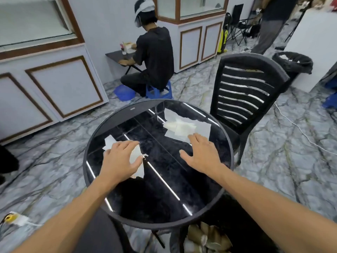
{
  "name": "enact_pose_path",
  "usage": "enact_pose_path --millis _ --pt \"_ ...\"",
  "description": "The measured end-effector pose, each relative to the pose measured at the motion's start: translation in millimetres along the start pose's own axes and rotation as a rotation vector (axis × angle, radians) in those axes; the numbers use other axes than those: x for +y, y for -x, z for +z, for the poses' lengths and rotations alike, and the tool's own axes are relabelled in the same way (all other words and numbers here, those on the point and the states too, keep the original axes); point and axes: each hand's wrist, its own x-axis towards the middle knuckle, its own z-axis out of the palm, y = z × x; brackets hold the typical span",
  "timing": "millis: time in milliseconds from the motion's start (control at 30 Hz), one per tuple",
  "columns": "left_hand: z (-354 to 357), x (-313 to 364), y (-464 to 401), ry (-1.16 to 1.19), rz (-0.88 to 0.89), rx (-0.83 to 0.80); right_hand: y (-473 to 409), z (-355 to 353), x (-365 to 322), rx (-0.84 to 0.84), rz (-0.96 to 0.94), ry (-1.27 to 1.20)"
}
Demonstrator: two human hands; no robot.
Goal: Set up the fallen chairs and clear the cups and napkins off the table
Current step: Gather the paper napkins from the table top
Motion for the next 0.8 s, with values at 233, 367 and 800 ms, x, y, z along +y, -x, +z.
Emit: enact_pose_path --millis 233,367,800 --pt "27.9 -26.1 -20.6 -0.003 -0.081 -0.031 -37.0 28.3 -15.0 0.064 0.013 0.071" --pt "49.1 -30.0 -22.8 0.021 -0.161 -0.082 -59.9 35.7 -8.4 0.077 0.107 0.112" --pt "84.5 -36.1 -57.6 0.039 -0.101 -0.113 -118.8 70.5 10.2 -0.177 0.260 0.080"
